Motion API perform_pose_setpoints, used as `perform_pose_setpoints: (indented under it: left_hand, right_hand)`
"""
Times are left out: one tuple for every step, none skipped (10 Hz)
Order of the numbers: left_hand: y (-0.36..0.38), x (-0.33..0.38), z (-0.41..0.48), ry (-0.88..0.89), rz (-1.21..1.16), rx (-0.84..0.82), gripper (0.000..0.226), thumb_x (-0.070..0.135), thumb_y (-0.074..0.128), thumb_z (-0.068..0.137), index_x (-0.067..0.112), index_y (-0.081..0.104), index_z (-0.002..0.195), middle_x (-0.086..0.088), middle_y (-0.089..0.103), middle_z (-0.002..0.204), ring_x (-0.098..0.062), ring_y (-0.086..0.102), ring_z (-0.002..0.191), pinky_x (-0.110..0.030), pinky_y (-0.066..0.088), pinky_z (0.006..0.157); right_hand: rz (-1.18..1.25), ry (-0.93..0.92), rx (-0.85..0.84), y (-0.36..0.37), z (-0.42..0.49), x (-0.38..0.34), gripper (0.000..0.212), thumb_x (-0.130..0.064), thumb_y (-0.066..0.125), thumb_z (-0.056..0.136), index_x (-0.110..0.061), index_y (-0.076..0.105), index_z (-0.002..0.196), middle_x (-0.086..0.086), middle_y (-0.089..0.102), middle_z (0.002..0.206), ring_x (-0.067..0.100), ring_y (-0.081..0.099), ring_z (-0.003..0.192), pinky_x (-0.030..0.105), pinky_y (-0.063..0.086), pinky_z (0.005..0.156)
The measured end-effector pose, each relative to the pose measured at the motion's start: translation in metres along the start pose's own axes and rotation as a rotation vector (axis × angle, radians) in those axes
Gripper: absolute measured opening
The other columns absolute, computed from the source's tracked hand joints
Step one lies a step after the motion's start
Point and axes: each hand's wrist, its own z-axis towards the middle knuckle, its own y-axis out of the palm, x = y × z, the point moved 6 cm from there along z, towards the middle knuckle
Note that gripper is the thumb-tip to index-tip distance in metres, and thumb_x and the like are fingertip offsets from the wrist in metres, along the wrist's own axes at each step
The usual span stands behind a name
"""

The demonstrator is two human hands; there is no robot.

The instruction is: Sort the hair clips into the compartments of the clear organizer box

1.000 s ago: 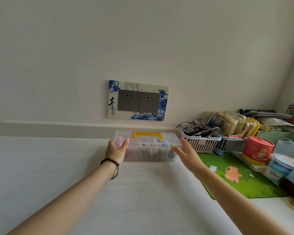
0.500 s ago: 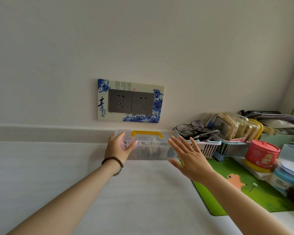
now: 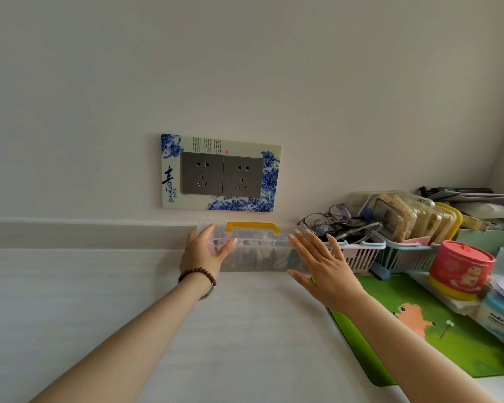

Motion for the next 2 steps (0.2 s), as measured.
perform_pose_setpoints:
  left_hand:
    - [0.0008,-0.0008,0.0016,-0.002,0.014,-0.044,0.072,0.052,0.061,0.077,0.020,0.038,0.137,-0.011,0.033,0.145,-0.029,0.041,0.127,-0.040,0.044,0.091]
    - [-0.0020,-0.0001,-0.0003,-0.014,0.059,-0.081,0.080,0.059,0.055,0.077,0.024,0.023,0.142,-0.012,0.018,0.152,-0.032,0.029,0.134,-0.046,0.041,0.097]
  right_hand:
    - [-0.014,0.007,-0.021,0.0002,0.0015,0.0012,0.071,-0.066,0.008,0.089,-0.029,0.006,0.149,-0.006,0.008,0.157,0.011,-0.008,0.145,0.039,-0.013,0.114]
    - [0.046,0.007,-0.093,-0.0061,0.0037,-0.0050,0.074,-0.068,0.002,0.085,-0.030,0.000,0.148,-0.009,-0.001,0.156,0.017,-0.009,0.146,0.040,-0.012,0.115]
